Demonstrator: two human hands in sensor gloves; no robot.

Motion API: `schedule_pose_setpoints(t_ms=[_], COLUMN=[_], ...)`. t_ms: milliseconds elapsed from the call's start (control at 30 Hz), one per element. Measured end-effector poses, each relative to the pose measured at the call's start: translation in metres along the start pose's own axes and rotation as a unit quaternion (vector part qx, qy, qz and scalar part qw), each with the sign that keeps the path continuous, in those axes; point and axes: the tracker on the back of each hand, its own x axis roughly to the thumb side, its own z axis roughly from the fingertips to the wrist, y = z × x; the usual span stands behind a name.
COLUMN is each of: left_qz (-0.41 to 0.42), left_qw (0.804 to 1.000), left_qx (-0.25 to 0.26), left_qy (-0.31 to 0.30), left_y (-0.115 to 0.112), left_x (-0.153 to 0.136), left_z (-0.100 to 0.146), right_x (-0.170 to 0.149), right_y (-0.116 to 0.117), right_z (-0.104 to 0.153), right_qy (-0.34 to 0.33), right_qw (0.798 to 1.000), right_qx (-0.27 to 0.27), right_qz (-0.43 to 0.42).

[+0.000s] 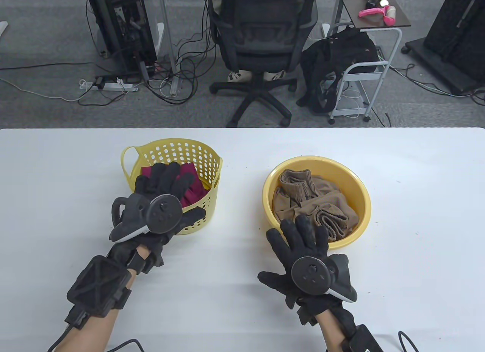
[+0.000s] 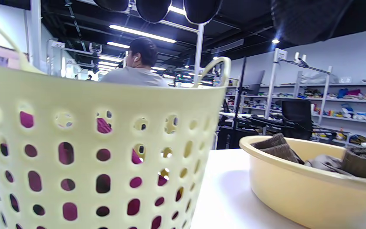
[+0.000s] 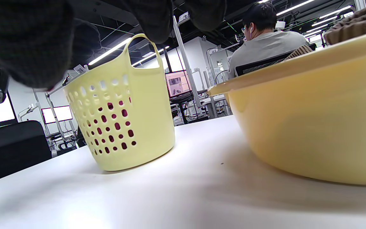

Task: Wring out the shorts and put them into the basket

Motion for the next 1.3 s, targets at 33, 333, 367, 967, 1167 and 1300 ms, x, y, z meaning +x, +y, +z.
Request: schedule_pose_setpoints(t_ms=[33, 333, 367, 967, 1167, 1300], left_qz=[-0.003, -0.047, -0.047, -0.009, -0.002, 0.001], left_qw=[1.000, 0.998, 0.998, 0.998, 0.998, 0.997], left_qx=[0.001, 0.010, 0.011, -0.031, -0.047, -0.057], left_qy=[-0.006, -0.042, -0.043, -0.055, -0.053, -0.054], left_y=[0.000, -0.024, -0.027, -0.092, -0.105, -0.110], left_x=[0.004, 0.039, 0.042, 0.060, 0.058, 0.056], left_z=[0.003, 0.039, 0.041, 0.057, 0.059, 0.060], right_x=[0.000, 0.003, 0.003, 0.007, 0.008, 0.008], right_y=[0.000, 0.001, 0.000, 0.004, 0.005, 0.005], right_z=[0.000, 0.000, 0.000, 0.001, 0.001, 0.001], right_qy=[0.000, -0.005, -0.006, -0.010, -0.009, -0.008], right_qw=[1.000, 1.000, 1.000, 1.000, 0.999, 0.999], right_qx=[0.000, 0.006, 0.006, 0.027, 0.033, 0.036], right_qz=[0.000, 0.002, 0.002, 0.005, 0.006, 0.007])
